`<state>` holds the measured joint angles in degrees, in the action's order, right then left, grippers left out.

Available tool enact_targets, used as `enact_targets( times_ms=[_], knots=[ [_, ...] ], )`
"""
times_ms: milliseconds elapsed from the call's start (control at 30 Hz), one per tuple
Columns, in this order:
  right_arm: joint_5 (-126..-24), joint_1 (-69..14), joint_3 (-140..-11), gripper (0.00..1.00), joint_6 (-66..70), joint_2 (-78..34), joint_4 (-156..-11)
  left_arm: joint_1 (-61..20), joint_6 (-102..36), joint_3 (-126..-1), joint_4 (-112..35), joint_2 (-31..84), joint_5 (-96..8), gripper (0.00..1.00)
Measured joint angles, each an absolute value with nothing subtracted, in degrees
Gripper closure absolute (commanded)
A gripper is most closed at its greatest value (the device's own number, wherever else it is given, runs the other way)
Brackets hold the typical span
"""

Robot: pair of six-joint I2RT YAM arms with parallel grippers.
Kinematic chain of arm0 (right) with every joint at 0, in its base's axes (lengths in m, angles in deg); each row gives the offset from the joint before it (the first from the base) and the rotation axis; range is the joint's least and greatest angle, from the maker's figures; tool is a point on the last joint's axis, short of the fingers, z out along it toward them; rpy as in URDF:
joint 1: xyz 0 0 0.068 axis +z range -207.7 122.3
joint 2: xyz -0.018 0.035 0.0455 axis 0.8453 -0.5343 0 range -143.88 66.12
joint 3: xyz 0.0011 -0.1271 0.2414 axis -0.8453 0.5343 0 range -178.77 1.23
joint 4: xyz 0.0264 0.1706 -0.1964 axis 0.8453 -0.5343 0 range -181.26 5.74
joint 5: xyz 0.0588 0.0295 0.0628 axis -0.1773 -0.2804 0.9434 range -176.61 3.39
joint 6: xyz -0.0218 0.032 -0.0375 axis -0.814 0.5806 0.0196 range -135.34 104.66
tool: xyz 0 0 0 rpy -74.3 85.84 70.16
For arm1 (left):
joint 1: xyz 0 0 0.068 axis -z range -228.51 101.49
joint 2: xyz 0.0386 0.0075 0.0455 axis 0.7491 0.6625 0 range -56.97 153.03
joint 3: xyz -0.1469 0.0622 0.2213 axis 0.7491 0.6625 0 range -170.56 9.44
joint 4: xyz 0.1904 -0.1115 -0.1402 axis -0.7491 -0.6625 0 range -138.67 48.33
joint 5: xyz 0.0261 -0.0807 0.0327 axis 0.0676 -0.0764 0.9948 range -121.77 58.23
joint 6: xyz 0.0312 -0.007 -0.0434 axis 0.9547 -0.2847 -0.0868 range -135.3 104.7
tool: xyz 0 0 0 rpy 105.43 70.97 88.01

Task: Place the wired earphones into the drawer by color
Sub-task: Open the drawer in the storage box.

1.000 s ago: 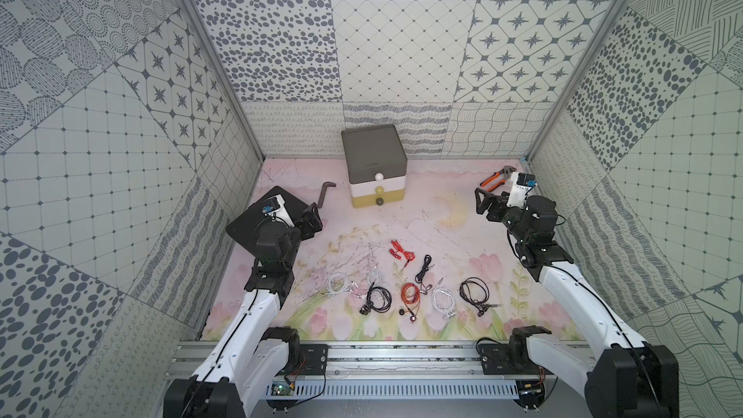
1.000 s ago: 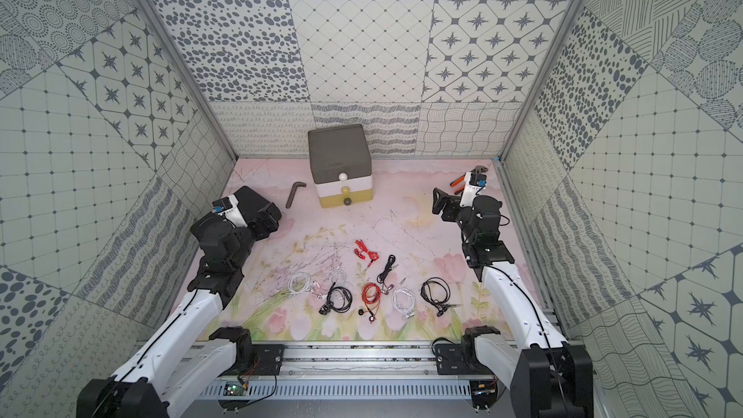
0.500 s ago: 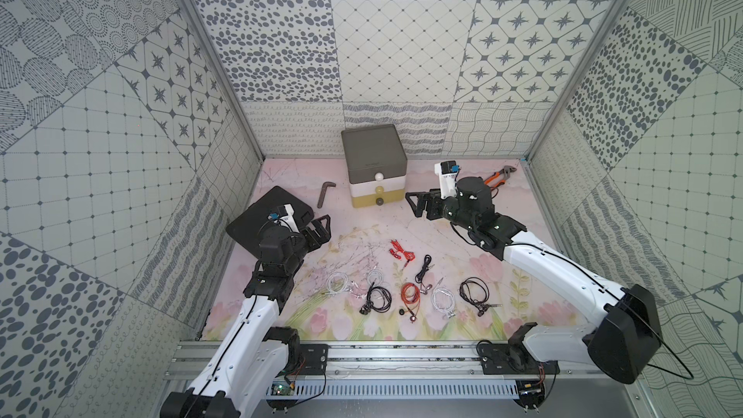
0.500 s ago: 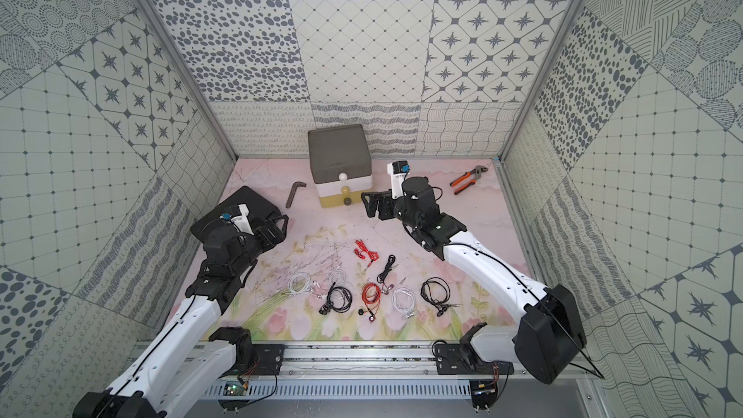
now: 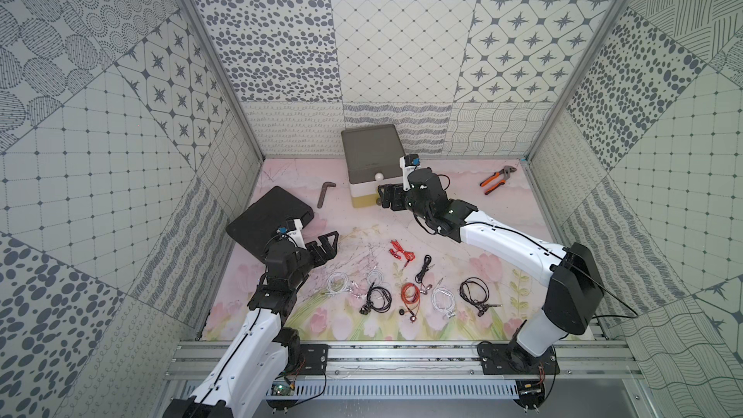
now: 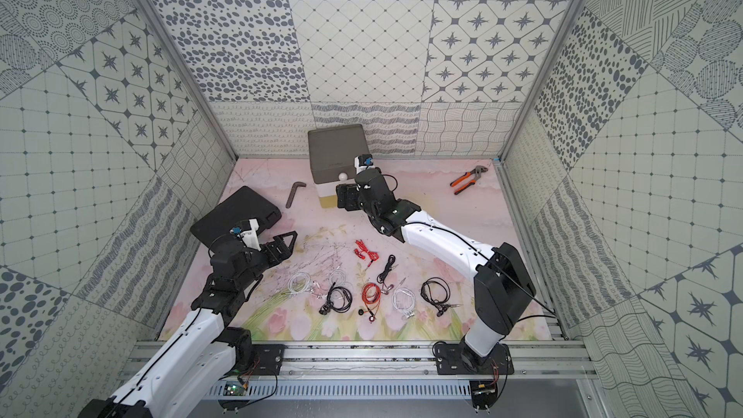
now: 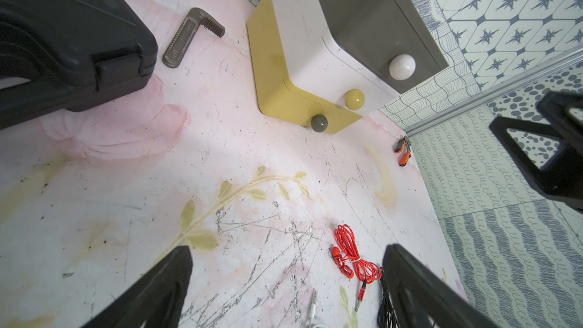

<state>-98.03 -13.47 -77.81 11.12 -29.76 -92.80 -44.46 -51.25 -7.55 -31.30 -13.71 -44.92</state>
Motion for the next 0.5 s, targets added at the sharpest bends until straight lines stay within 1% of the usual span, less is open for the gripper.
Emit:
enact_targets(
  times_ms=[133,267,367,500],
  knots=[
    [-99.1,-13.47,-82.69,0.21,10.92,-34.37,-94.13,-44.3,-51.23,-7.6,-31.19,-13.79,-45.37,0.01],
    [-99.34,-13.85,-85.27,0.26,10.81,-37.32,-94.87,-44.19,-51.23,-7.71,-31.22,-13.92,-45.7,0.01],
    [-99.08,-14.26,-86.97,0.28,10.81,-39.61,-95.07,-44.17,-51.2,-7.84,-31.22,-13.95,-45.68,0.01],
    [-97.96,-15.27,-88.92,0.36,11.03,-42.48,-95.29,-44.17,-51.2,-8.06,-31.22,-13.95,-45.68,0.01]
  ],
)
